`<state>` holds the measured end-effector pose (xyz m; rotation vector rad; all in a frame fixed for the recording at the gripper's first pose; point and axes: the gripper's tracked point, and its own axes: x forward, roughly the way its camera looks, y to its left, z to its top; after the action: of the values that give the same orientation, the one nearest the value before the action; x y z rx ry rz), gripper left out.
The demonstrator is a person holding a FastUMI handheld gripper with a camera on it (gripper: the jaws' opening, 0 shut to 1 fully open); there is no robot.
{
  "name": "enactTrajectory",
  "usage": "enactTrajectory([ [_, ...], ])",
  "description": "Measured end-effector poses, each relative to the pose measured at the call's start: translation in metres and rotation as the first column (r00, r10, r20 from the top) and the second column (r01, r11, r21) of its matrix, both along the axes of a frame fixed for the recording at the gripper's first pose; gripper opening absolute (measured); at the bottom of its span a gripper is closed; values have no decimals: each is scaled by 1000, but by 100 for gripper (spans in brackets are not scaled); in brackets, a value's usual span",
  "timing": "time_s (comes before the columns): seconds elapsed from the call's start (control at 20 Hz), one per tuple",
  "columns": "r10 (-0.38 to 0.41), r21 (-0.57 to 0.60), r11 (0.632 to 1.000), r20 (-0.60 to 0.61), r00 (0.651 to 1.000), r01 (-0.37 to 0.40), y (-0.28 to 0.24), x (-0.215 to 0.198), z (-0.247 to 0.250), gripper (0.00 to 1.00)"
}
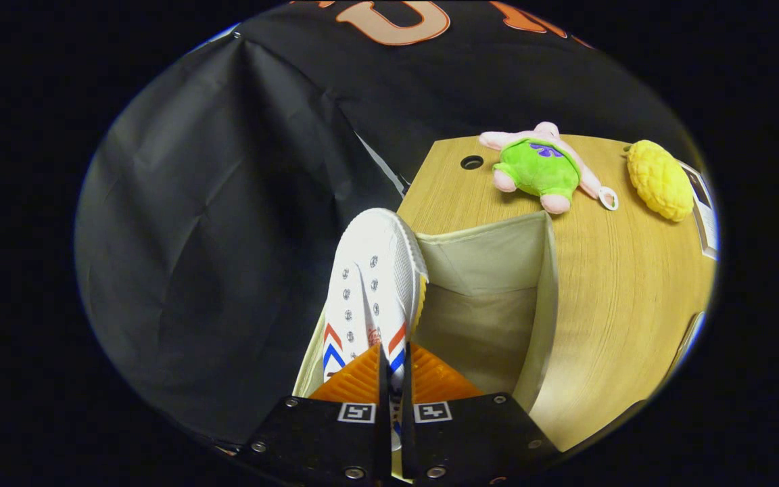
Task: Open the storage box then place both shoes into the box .Put the left shoe in first, then the right shoe, with the right side of both shoes facing outward in a uniform manner.
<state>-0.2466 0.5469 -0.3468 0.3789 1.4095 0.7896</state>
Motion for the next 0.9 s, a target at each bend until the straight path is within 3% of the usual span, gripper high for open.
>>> enactTrajectory([
  [0.25, 55, -35, 998, -125, 991, -60, 11, -30, -6, 11],
  [0.35, 67, 38, 997, -189, 980, -60, 20, -38, 12, 26],
  [0.4, 56, 61, 997, -174, 983, -46, 21, -32, 17, 41],
  [0.5, 50, 64, 997, -127, 991, -42, 10, -17, 19, 61],
  [0.7, -16, 85, 996, -84, 996, 23, -24, 7, 35, 81],
  [0.9, -104, 77, 992, -13, 994, 105, -77, 33, 43, 92],
])
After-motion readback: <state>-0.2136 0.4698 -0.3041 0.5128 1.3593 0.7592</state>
